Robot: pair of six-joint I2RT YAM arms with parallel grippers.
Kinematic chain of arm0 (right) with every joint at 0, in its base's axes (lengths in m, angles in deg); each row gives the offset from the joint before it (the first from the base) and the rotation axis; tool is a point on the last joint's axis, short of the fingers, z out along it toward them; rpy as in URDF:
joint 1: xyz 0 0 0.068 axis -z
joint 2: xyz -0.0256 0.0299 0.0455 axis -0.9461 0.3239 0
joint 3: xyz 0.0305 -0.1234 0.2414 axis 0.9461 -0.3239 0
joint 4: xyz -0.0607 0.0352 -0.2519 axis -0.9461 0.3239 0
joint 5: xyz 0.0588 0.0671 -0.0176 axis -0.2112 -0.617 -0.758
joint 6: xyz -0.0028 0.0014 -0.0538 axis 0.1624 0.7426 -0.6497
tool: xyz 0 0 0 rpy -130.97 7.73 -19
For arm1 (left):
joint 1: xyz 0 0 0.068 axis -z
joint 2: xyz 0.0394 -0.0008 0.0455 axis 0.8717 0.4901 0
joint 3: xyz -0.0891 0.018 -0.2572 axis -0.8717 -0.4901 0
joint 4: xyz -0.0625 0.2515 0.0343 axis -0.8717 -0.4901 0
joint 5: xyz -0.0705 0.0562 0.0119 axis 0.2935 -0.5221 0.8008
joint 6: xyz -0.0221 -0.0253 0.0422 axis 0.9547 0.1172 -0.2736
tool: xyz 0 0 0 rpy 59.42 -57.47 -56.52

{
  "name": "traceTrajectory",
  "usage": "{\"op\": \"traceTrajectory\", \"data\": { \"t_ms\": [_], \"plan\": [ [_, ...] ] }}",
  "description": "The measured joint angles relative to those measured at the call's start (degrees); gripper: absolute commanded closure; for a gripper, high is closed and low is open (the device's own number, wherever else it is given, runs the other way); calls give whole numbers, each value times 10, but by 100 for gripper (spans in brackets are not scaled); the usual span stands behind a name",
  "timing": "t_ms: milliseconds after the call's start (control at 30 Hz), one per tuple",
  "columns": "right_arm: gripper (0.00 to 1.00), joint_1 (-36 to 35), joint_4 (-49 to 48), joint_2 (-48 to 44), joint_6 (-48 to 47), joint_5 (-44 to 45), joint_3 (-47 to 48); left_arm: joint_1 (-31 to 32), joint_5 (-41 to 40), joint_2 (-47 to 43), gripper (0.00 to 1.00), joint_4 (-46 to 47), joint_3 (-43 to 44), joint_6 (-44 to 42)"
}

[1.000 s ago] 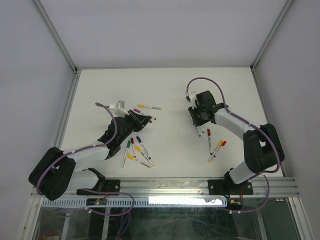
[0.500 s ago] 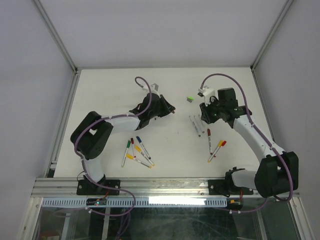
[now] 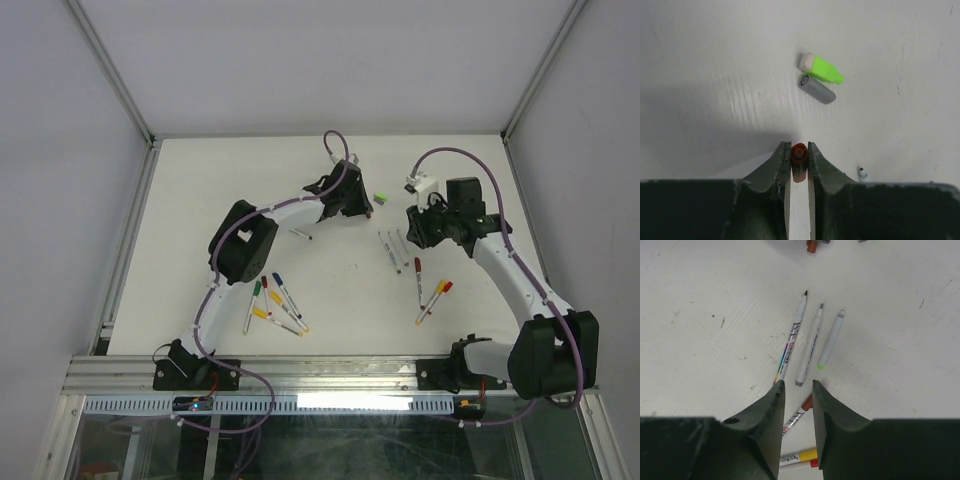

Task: Open the pen caps
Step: Place the pen cap at the center of the board, then pick up the pen from the center of the board.

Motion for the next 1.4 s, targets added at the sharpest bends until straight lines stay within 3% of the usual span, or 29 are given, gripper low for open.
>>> {"op": "traceTrajectory", "data": {
  "t_ms": [367,833,1100,1400],
  "plan": [
    [68,19,3,-2,-2,-18,-5,0,3,59,68,-51,109,-14],
    [67,33,5,-9,-2,-38,-5,-1,3,53,65,-63,107,-21],
    [67,41,11,-25,-4,-63,-6,-1,6,-105,64,14,-63,-42],
    [63,50,12,-71,-7,-106,-21,-11,89,-356,34,269,-357,-78]
  ]
}}
